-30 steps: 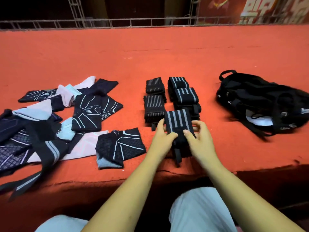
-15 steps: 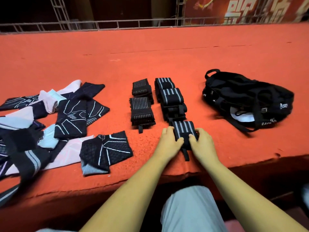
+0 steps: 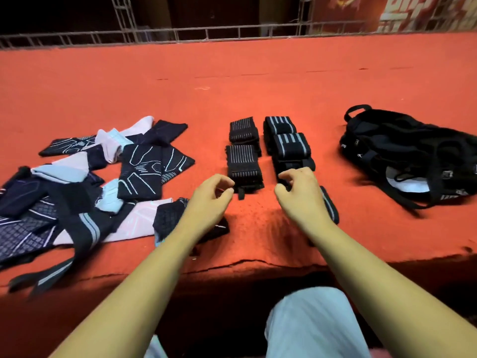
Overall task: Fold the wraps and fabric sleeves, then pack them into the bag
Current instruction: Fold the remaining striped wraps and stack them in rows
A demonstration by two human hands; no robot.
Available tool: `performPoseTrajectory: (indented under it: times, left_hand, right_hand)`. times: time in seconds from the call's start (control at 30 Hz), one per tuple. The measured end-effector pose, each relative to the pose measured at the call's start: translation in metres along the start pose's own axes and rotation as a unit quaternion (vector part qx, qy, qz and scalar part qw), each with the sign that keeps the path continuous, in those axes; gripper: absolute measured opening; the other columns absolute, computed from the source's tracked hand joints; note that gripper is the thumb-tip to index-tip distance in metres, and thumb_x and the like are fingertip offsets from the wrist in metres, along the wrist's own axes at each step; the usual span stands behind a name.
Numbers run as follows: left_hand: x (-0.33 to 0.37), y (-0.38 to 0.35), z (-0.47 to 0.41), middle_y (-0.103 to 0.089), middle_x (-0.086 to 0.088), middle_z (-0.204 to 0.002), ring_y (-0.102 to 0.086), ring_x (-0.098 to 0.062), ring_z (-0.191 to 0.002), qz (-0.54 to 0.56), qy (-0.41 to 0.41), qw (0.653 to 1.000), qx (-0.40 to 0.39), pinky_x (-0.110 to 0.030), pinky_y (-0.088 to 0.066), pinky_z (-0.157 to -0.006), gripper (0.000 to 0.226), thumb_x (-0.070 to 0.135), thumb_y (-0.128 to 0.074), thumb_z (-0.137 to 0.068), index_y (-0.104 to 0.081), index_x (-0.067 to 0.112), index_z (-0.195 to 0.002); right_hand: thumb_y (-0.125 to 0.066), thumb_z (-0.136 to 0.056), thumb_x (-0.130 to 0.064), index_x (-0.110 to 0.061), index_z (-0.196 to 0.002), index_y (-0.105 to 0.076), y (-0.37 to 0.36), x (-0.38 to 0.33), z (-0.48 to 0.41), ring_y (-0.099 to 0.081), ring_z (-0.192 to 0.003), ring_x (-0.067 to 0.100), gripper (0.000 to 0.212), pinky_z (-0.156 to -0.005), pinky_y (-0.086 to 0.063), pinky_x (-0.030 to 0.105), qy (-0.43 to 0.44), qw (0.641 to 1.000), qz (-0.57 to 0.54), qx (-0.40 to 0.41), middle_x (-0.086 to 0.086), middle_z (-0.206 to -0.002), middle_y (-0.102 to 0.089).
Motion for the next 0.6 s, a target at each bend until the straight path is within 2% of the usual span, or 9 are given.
performPoseTrajectory:
  times: [0.13,0.27,0.37,0.4,0.47,0.53,0.6]
  left_hand:
    - [-0.052,0.059,0.028,-0.066,0.001,-0.095,-0.06,-0.013,-0.088,-0.082,0.049,0.994,0.058,-0.026,-0.046,-0.083,0.014,0.005,-0.06,-0.089,-0.063,0.017,-0.096]
    - [-0.074,0.113,0.055,-0.064,0.004,-0.098,-0.057,-0.009,-0.089,-0.116,0.038,0.985,0.124,-0.024,-0.043,-0.082,0.016,0.007,-0.059,-0.089,-0.063,0.016,-0.101]
    - [-0.096,0.163,0.069,-0.062,-0.006,-0.1,-0.057,-0.024,-0.096,-0.164,0.064,0.967,0.186,-0.038,-0.045,-0.088,0.015,0.013,-0.059,-0.088,-0.063,0.01,-0.102]
    - [-0.108,0.18,0.074,-0.06,-0.012,-0.103,-0.055,-0.032,-0.1,-0.213,0.092,0.95,0.208,-0.043,-0.044,-0.091,0.022,0.019,-0.059,-0.085,-0.063,0.008,-0.104]
    - [-0.133,0.207,0.087,-0.052,-0.021,-0.117,-0.047,-0.041,-0.113,-0.309,0.202,0.901,0.227,-0.05,-0.038,-0.097,0.041,0.028,-0.066,-0.083,-0.058,0.005,-0.116]
    - [-0.156,0.221,0.104,-0.048,-0.027,-0.127,-0.045,-0.044,-0.12,-0.337,0.313,0.864,0.207,-0.051,-0.036,-0.1,0.061,0.037,-0.074,-0.082,-0.049,0.001,-0.124]
    - [-0.168,0.226,0.11,-0.057,-0.028,-0.12,-0.053,-0.044,-0.114,-0.282,0.321,0.884,0.191,-0.047,-0.042,-0.096,0.054,0.031,-0.074,-0.084,-0.05,-0.002,-0.118]
  right_hand:
    - [-0.063,-0.081,-0.009,-0.004,-0.113,-0.068,-0.066,-0.044,0.013,-0.06,-0.106,0.029,0.033,-0.096,-0.042,0.029,0.009,0.992,-0.04,-0.119,0.018,-0.112,-0.064]
    - [-0.063,-0.079,-0.01,-0.004,-0.111,-0.068,-0.118,-0.089,0.029,-0.06,-0.105,0.029,0.032,-0.095,-0.045,0.032,0.033,0.981,-0.061,-0.179,0.018,-0.111,-0.063]
    - [-0.062,-0.082,-0.012,-0.006,-0.111,-0.067,-0.141,-0.127,0.036,-0.059,-0.106,0.028,0.03,-0.095,-0.041,0.029,0.057,0.978,-0.08,-0.186,0.016,-0.112,-0.06]
    - [-0.061,-0.083,-0.012,-0.006,-0.112,-0.067,-0.148,-0.139,0.037,-0.058,-0.106,0.027,0.03,-0.096,-0.04,0.029,0.064,0.976,-0.085,-0.19,0.015,-0.112,-0.059]
    - [-0.059,-0.084,-0.013,-0.006,-0.109,-0.067,-0.165,-0.157,0.041,-0.057,-0.105,0.027,0.027,-0.093,-0.039,0.028,0.076,0.972,-0.088,-0.204,0.015,-0.111,-0.059]
    - [-0.059,-0.083,-0.016,-0.008,-0.107,-0.067,-0.18,-0.169,0.046,-0.059,-0.103,0.029,0.027,-0.09,-0.04,0.028,0.081,0.969,-0.084,-0.219,0.015,-0.109,-0.061]
    - [-0.059,-0.083,-0.018,-0.008,-0.108,-0.067,-0.191,-0.175,0.05,-0.059,-0.103,0.03,0.028,-0.094,-0.044,0.034,0.082,0.967,-0.083,-0.227,0.016,-0.11,-0.061]
Point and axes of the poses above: each hand's wrist, its own z-axis away from the middle knuckle, its own y-axis out of the back of the hand, x = y × z, the point moved 7 cm from there along -z, towards the middle knuckle
